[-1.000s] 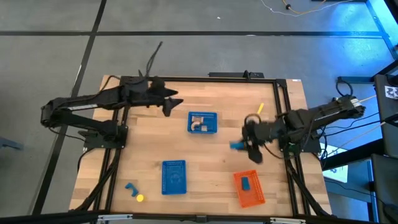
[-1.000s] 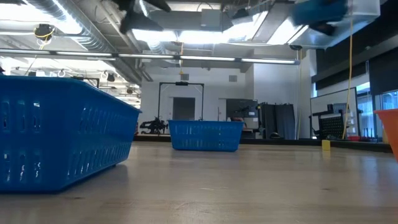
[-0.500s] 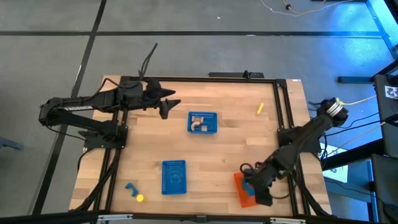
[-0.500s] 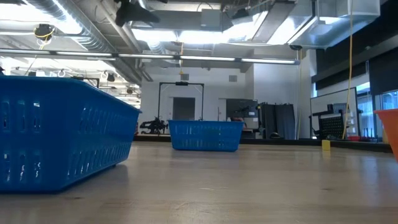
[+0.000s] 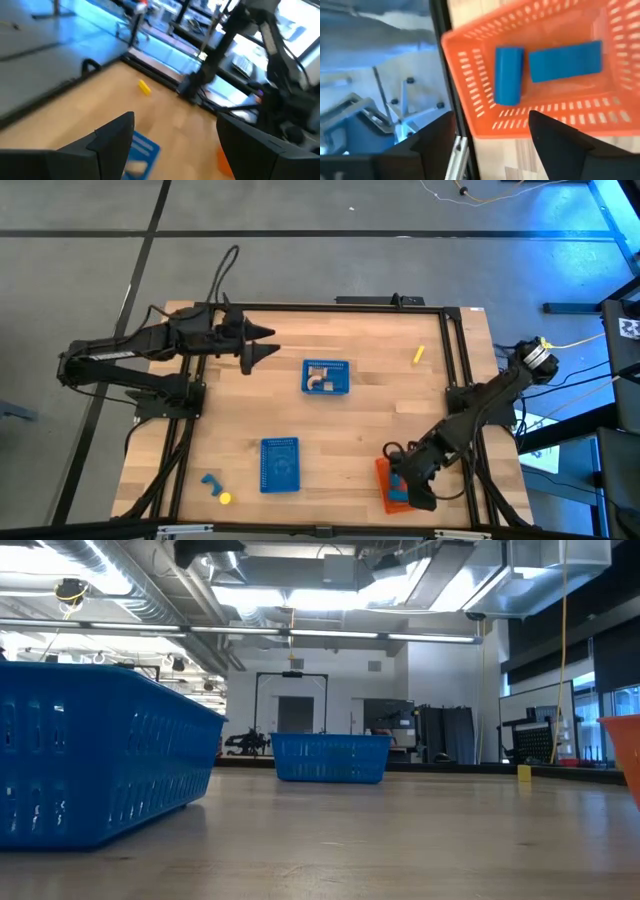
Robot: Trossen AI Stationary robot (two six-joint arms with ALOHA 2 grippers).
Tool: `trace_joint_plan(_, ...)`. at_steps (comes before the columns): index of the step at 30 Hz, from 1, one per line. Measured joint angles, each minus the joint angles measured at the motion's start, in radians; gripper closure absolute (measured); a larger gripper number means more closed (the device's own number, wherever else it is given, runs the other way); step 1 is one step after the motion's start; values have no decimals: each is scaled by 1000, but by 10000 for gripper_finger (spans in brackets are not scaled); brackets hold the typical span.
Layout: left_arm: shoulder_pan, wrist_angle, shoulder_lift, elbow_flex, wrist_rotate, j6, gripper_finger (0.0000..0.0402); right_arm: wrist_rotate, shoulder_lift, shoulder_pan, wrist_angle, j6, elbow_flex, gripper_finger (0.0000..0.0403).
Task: Sort & place blocks by color
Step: Put the blue block into the orange basket
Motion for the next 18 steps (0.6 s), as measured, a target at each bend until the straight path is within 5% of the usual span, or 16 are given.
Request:
trace_joint_plan(9, -181, -359, -7, 0, 105, -250, 127, 278, -196, -145, -4, -106, 0, 147)
trace_joint_plan(18, -706, -636, 218, 0, 235, -314, 127, 365, -256, -313, -11, -293, 0, 147)
